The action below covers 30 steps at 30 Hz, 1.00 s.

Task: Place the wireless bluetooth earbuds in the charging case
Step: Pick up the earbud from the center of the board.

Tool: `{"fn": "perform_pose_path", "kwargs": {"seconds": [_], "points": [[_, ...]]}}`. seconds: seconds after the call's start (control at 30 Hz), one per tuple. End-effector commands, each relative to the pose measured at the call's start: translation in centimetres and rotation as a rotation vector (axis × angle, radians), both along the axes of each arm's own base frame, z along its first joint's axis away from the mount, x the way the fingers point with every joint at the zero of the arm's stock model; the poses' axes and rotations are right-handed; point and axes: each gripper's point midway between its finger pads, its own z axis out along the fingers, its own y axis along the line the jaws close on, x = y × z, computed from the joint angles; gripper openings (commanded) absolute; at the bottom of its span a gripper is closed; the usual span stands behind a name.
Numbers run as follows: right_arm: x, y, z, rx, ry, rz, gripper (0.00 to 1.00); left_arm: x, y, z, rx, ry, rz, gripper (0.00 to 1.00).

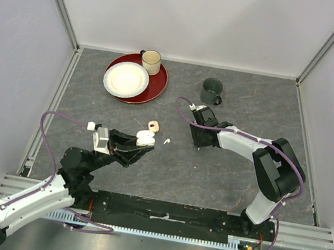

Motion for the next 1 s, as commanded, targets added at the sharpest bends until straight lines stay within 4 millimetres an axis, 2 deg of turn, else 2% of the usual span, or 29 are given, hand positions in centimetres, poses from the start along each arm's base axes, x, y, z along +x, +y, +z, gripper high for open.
{"fn": "perform_pose_path", "kwargs": {"seconds": [0.0,0.43,0.57,0.67,0.7,0.77,0.8,0.87,0.9,0.97], "points": [[-2.8,-1.4,-2.0,-0.052,0.11,0.01,0.35,-0.4,0.1,1.2,-0.042,-0.005,-0.014,0.02],[-3.0,-2.0,-2.0,-0.066,0.104,-0.004,0.27,-0.3,0.1,1.1,-0.038,0.001,-0.017,0.02],[-2.7,-1.3,-0.9,-0.028,0.085,-0.006,0.13,-0.4,0.1,1.1,-0.039,-0.001,-0.016,0.02],[-1.7,-0.4,1.7,0.034,0.022,-0.02,0.1,-0.3,0.1,1.1,-0.037,-0.002,-0.015,0.02],[-1.2,0.0,3.6,0.068,-0.026,-0.026,0.08,-0.3,0.1,1.0,-0.036,-0.001,-0.012,0.02],[-0.3,0.4,6.0,0.113,-0.094,-0.055,0.06,-0.2,0.1,1.2,-0.042,-0.001,-0.009,0.02],[0.1,0.5,8.5,0.143,-0.166,-0.071,0.05,-0.1,0.2,1.2,-0.045,0.004,-0.001,0.02],[0.3,1.4,11.5,0.189,-0.262,-0.076,0.03,0.1,0.2,1.4,-0.049,0.007,0.008,0.02],[0.2,1.7,14.2,0.239,-0.328,-0.083,0.02,0.4,0.3,1.5,-0.056,0.012,0.021,0.02],[0.2,2.1,17.4,0.281,-0.436,-0.116,0.01,0.5,0.5,1.8,-0.071,0.012,0.031,0.02]]}}
